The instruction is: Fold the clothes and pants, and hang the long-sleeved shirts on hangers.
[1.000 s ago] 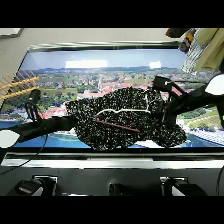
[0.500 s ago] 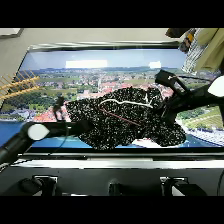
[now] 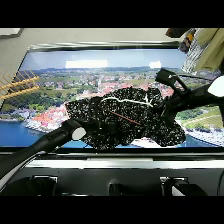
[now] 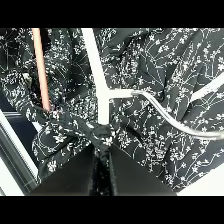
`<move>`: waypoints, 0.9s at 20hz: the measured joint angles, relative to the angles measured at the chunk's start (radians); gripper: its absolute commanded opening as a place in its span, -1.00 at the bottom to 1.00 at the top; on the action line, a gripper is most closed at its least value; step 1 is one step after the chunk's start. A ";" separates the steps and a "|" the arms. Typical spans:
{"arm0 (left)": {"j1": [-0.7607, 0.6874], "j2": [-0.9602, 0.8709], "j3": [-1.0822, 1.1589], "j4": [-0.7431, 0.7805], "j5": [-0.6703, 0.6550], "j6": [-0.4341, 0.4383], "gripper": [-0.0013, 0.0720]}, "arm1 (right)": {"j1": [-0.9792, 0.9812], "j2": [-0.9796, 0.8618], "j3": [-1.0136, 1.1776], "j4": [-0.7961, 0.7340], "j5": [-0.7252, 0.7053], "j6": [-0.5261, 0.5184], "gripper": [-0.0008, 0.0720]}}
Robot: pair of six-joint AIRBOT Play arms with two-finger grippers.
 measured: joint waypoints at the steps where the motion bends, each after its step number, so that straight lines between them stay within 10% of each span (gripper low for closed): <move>1: -0.005 -0.024 0.013 0.013 0.014 0.000 0.22 | 0.000 0.000 0.000 0.000 0.000 0.002 -0.89; 6: -0.014 -0.090 0.043 0.060 0.045 0.000 0.21 | 0.000 0.000 0.000 0.000 -0.004 0.016 -0.88; 13: -0.016 -0.132 0.050 0.087 0.056 0.002 -0.82 | 0.000 0.000 0.000 0.006 -0.016 0.027 -0.88; 18: -0.013 -0.145 0.058 0.090 0.104 0.004 -0.89 | 0.000 0.000 0.000 0.022 -0.015 0.060 -0.88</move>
